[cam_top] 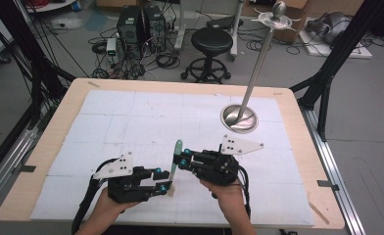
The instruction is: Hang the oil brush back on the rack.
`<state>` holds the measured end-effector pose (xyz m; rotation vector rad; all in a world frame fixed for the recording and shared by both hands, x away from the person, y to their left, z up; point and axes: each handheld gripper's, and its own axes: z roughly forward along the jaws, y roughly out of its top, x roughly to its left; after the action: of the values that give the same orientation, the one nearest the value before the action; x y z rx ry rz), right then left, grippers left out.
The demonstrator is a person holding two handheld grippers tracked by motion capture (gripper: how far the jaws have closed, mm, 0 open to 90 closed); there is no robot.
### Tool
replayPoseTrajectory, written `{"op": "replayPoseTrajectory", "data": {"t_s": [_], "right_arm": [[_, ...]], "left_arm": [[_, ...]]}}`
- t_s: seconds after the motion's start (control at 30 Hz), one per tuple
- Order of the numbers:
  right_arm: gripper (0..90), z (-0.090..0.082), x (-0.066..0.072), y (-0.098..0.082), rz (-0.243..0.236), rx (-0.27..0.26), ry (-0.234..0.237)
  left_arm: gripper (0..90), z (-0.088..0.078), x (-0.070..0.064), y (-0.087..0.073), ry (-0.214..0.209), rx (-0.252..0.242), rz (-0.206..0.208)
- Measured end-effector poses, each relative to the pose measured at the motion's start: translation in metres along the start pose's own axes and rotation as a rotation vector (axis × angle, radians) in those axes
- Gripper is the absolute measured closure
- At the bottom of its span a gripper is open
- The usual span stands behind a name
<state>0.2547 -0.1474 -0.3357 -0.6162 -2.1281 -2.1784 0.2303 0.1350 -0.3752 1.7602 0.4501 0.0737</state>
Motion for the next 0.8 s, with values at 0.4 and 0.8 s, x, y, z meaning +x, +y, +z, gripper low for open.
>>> {"op": "replayPoseTrajectory", "data": {"t_s": [0.4,0.8], "right_arm": [[83.1,-0.027,-0.026,0.051,-0.067,0.043,-0.158],[83.0,-0.059,-0.064,0.096,-0.092,0.057,-0.206]], "left_arm": [[26.1,-0.044,0.031,-0.017,0.185,-0.083,-0.07],[22.7,-0.063,0.04,-0.028,0.259,-0.076,-0.057]]}}
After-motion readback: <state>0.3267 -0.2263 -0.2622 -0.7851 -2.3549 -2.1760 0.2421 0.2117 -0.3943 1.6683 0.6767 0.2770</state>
